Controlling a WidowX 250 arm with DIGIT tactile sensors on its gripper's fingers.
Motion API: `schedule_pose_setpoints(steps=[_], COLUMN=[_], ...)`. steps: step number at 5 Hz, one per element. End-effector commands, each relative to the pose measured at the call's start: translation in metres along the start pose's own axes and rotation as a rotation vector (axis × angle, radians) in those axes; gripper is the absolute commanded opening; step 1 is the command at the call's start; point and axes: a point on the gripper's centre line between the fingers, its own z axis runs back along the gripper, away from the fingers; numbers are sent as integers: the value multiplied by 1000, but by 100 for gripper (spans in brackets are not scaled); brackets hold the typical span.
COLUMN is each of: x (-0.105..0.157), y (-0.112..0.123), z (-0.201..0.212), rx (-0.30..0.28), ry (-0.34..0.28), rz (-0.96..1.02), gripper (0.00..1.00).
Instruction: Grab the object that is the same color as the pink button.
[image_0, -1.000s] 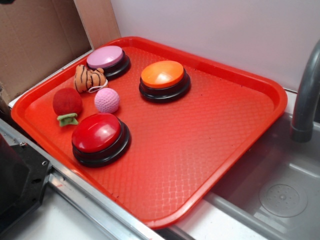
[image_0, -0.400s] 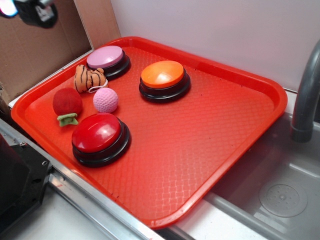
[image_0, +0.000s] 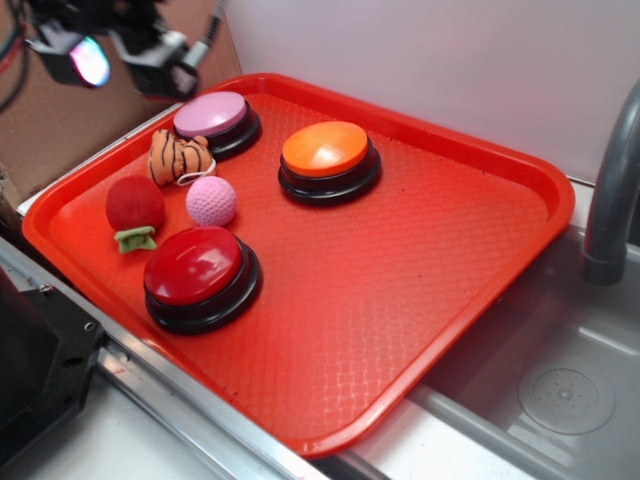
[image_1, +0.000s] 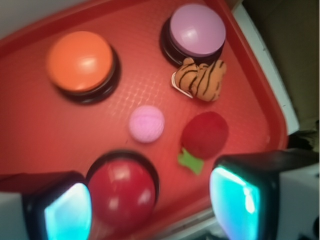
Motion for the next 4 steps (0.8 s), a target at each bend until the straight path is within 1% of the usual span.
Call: schedule_pose_setpoints(steps=[1,2,3,4], x=[27,28,27,26], y=[3,6,7,8], z=[-58,-83,-94,-103], rx=[42,85,102,121], ry=[-13,4,-3,6], rz=[78,88,77,84], gripper=[100,100,100,100])
